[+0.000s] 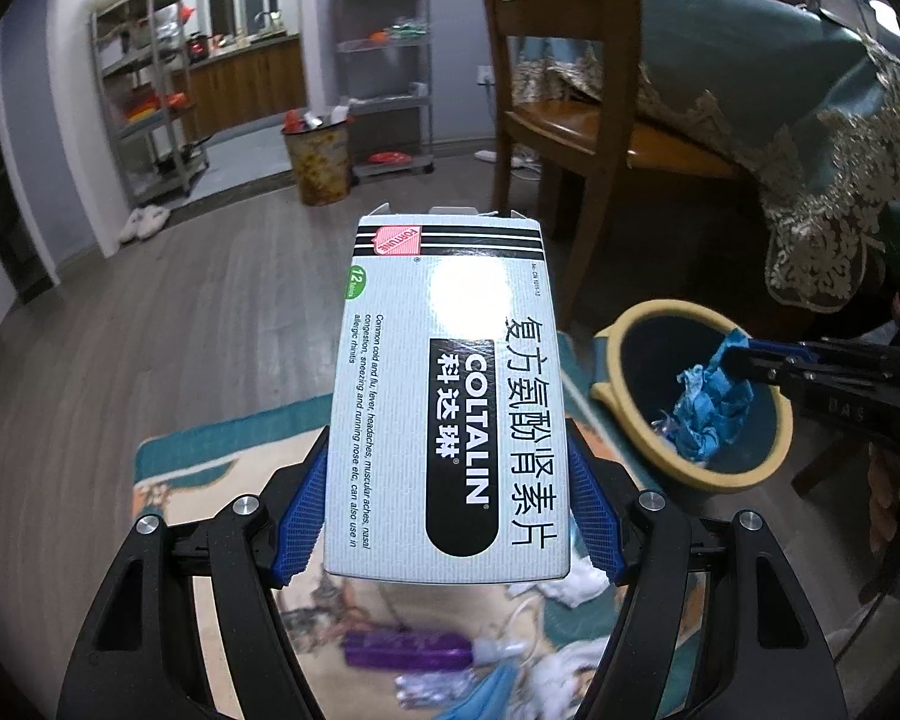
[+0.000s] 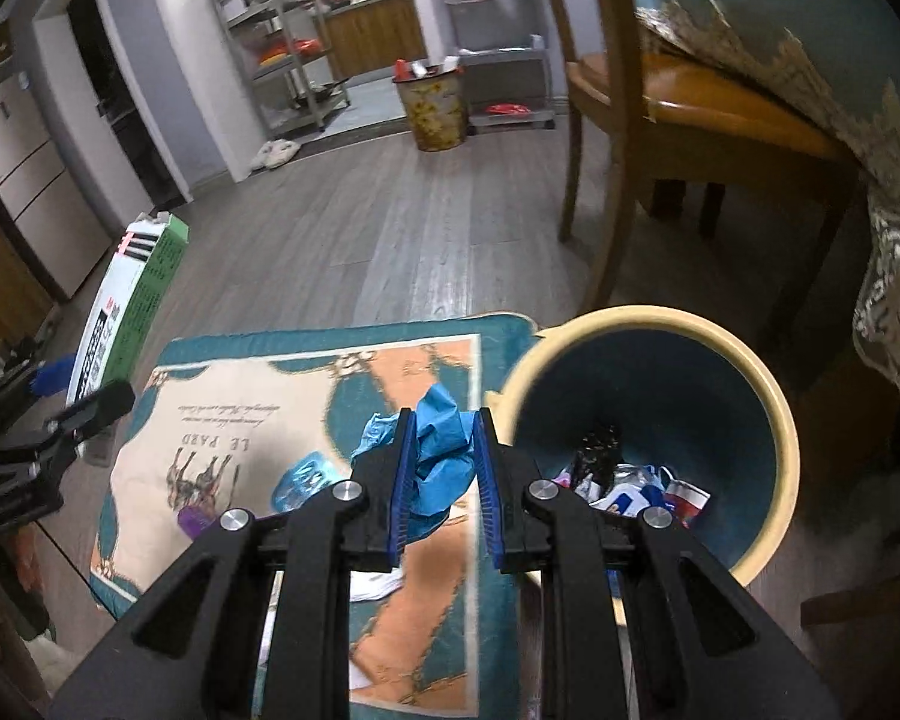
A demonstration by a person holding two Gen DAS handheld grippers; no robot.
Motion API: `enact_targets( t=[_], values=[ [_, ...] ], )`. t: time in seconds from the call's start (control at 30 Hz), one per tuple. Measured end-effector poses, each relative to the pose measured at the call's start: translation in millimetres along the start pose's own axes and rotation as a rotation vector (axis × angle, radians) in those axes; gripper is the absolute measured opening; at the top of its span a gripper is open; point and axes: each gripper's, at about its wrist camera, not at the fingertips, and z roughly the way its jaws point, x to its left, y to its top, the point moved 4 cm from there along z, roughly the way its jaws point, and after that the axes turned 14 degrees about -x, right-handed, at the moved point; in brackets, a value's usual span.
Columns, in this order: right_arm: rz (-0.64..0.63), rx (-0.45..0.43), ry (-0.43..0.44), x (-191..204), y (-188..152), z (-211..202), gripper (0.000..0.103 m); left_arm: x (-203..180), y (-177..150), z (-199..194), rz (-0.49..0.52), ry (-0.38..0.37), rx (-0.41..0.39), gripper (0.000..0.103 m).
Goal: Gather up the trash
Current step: 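Carry the medicine box and blue glove with both tools over the bin, then open both tools to drop the box and glove into the bin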
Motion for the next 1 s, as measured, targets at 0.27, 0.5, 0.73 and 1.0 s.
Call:
enact_targets(
  t=[0.27,0.5,0.73,1.0],
  values=[
    [0.162,-0.052,-0.076,-84,19,-9,0.019,-72,-11,39,0.086,-0.129,0.054,0.072],
    [0.292,-0.013,-0.159,-153,0,-3,0.019,-127,-26,75,0.122,-0.233,0.123,0.072],
    [0.32,0.082,-0.22,-186,-29,21,0.019,-164,-41,112,0.152,-0.271,0.181,0.072],
    [0.336,0.08,-0.224,-191,-34,25,0.02,-177,-40,135,0.128,-0.305,0.175,0.073]
  ],
)
